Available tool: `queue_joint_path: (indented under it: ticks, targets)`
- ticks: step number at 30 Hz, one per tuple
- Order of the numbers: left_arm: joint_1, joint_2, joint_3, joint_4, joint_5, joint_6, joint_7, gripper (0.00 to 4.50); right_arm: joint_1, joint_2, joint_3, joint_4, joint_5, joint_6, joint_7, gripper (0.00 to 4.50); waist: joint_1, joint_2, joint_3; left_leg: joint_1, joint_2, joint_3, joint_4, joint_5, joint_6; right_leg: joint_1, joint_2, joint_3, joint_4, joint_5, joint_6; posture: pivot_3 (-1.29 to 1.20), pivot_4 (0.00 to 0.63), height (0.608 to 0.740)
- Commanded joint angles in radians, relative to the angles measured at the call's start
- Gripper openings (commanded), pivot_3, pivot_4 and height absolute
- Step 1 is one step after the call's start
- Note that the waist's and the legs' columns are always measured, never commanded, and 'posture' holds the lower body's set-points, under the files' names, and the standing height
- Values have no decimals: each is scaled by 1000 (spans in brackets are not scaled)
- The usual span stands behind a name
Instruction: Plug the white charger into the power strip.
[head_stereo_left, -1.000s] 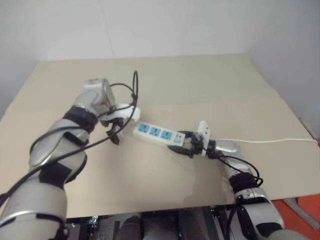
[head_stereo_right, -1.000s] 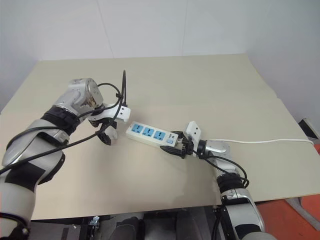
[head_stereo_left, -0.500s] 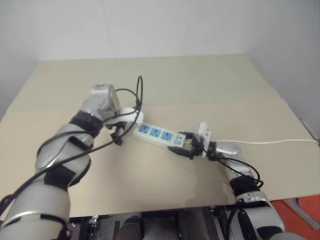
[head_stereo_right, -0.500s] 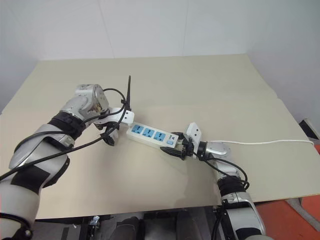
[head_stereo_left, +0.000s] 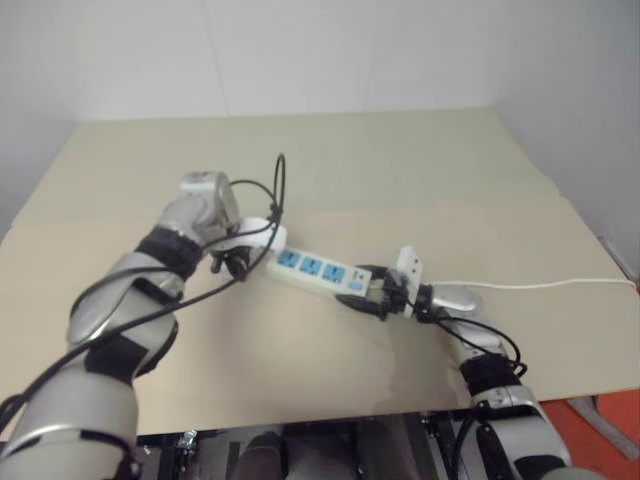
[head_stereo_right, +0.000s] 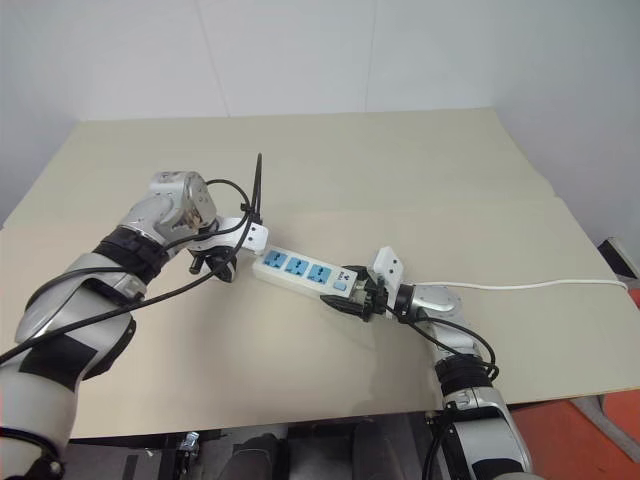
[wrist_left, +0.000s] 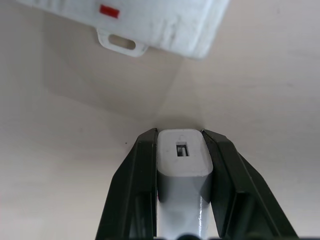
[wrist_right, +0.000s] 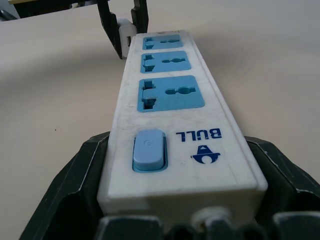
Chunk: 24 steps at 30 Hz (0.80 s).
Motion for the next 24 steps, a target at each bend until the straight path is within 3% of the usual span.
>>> queue_joint_path:
  ticks: [1,9,16,21,24]
  targets:
    - [-33,56,50,-14,7,-78,17,1026,39,-1,43,-50,25,1,55,3456,0,0,0,0,0,0,0,0,0,0,0,0,0,0,0,0,150,740]
    - [-176,78,173,71,-56,-142,20,1026,17,-13,114,-52,41,-35,212,3456,-2,0,0,-1,0,0,2,0,0,0,0,-1,0,0,0,0,150,740]
    - [-127,108,300,-104,-166,-70,-24,1026,-38,-9,140,60,11,-121,249,3456,-14,0,0,1,1,0,2,0,1,0,1,1,1,0,0,0,150,740]
    - [-40,77,513,-350,-416,152,-20,1026,-53,-13,137,111,4,-150,248,3456,-18,0,0,1,1,-2,3,0,0,0,1,1,2,0,0,0,150,740]
    - [76,-6,720,-493,-637,204,83,1026,-48,-17,135,111,9,-155,244,3456,-18,0,0,2,2,-2,4,0,0,1,0,1,4,0,0,0,150,740]
